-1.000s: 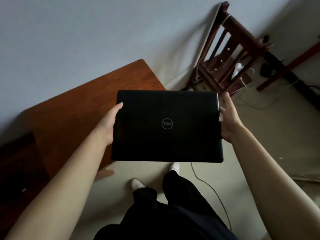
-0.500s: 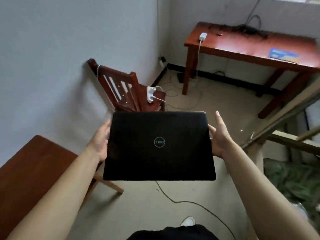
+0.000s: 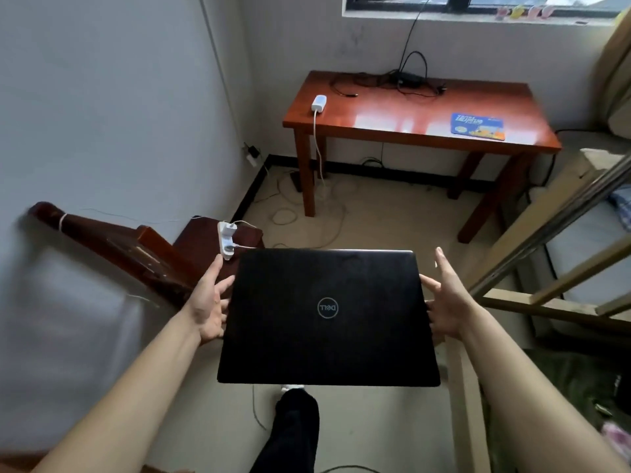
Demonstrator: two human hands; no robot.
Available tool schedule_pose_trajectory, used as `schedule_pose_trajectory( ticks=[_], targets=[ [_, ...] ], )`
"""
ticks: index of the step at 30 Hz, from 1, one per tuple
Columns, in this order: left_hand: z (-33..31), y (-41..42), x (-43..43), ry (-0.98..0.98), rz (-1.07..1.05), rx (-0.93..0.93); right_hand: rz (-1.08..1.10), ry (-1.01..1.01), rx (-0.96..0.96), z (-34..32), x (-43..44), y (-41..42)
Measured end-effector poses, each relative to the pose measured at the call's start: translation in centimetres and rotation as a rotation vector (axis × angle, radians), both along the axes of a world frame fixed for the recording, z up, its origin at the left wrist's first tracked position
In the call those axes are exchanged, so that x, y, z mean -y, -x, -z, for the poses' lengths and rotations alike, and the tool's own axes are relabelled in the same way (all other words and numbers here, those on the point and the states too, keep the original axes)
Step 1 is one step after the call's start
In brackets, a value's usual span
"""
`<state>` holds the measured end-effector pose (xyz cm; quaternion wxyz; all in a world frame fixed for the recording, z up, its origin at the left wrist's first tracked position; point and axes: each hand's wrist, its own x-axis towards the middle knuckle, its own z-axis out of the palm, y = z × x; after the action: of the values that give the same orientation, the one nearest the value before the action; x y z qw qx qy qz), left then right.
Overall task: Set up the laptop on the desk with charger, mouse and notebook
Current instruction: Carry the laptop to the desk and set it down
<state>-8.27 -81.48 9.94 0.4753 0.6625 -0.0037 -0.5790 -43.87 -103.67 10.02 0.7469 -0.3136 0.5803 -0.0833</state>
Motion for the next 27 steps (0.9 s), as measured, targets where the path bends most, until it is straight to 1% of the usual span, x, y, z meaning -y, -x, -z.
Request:
schedule_pose_trajectory(
  ticks=[3,6,10,12,16,19,24,27],
  targets=[
    [1.1,-2.9,7.9,0.005,0.067,0.014,-0.007,0.022,0.008,0.7,5.5,-1.3],
    [1.5,-6.0,17.4,0.029,0.133,0.022,0.038,0.061,-0.018,0.8,11.8,-3.6],
    [0.4,-8.6,27.6,0.067,0.209,0.026,0.135,0.086,-0.073,-0.2,18.7,-5.2],
    [-0.7,-10.0,34.2,0.079,0.267,0.031,0.174,0.099,-0.102,-1.2,23.4,-5.6],
    [-2.1,-10.6,44.5,0.123,0.374,0.081,0.11,0.162,-0.159,-2.5,30.1,-5.7],
    [-2.3,-10.6,52.3,0.129,0.426,0.111,0.109,0.177,-0.157,-2.1,35.8,-5.4],
    [-1.1,-10.1,64.9,0.109,0.426,0.146,0.094,0.168,-0.097,0.1,48.1,-4.7],
    [-1.1,-9.3,71.3,0.056,0.353,0.194,0.076,0.141,-0.068,0.5,56.4,-4.7]
  ],
)
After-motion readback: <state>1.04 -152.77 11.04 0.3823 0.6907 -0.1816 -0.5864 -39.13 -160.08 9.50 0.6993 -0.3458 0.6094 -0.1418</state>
